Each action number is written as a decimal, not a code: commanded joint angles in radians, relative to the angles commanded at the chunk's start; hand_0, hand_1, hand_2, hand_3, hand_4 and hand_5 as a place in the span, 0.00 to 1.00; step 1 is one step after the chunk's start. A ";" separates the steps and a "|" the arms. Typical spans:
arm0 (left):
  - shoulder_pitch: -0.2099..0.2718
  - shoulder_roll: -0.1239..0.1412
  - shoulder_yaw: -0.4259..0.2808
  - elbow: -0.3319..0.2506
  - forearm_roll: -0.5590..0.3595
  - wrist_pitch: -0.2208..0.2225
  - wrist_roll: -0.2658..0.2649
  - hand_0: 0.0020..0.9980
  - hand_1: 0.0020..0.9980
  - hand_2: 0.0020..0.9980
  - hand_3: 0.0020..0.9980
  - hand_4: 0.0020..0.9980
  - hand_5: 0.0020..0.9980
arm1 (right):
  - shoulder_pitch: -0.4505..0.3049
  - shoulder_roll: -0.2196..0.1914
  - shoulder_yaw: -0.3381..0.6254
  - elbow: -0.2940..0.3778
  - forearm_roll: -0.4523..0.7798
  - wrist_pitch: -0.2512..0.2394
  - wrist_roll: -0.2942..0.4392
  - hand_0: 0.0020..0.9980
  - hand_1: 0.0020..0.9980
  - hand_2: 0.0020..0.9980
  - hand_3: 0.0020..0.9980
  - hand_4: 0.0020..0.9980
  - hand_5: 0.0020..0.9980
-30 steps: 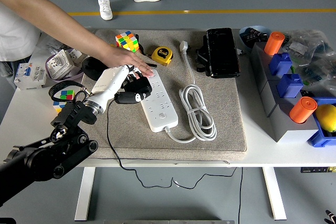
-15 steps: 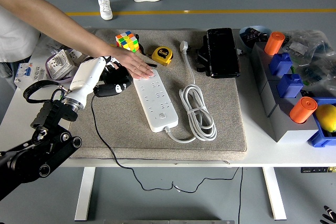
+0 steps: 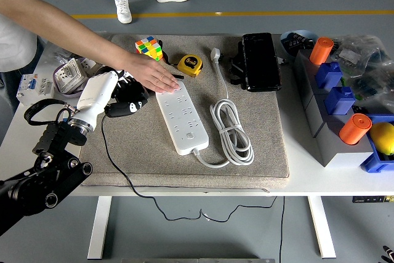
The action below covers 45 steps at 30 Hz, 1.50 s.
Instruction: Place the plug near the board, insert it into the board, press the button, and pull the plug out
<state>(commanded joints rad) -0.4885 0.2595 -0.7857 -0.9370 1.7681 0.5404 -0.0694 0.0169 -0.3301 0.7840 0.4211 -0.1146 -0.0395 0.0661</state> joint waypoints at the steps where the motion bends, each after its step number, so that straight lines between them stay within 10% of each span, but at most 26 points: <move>1: 0.000 0.000 0.001 0.003 0.001 0.000 0.000 0.25 0.39 0.37 0.53 0.75 0.04 | 0.000 0.000 0.000 0.001 -0.001 0.000 0.000 0.61 0.67 0.66 0.54 0.82 0.49; 30: -0.015 -0.013 0.064 0.120 -0.065 -0.035 0.003 0.30 0.47 0.50 0.55 0.76 0.06 | -0.003 0.001 -0.004 0.000 0.000 0.001 -0.001 0.61 0.67 0.66 0.54 0.83 0.49; 37: -0.008 -0.013 0.051 0.117 -0.060 -0.061 0.020 0.45 0.62 0.61 0.60 0.99 0.29 | -0.004 0.004 0.000 -0.001 0.000 0.002 -0.001 0.61 0.67 0.66 0.54 0.83 0.49; 45: 0.001 -0.013 0.026 0.112 -0.060 -0.058 0.003 0.54 0.70 0.73 0.70 1.00 0.39 | -0.004 0.007 0.001 0.000 -0.001 0.003 0.000 0.61 0.67 0.66 0.54 0.83 0.49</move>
<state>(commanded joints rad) -0.4873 0.2470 -0.7598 -0.8248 1.7084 0.4826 -0.0668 0.0125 -0.3231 0.7851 0.4206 -0.1155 -0.0366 0.0662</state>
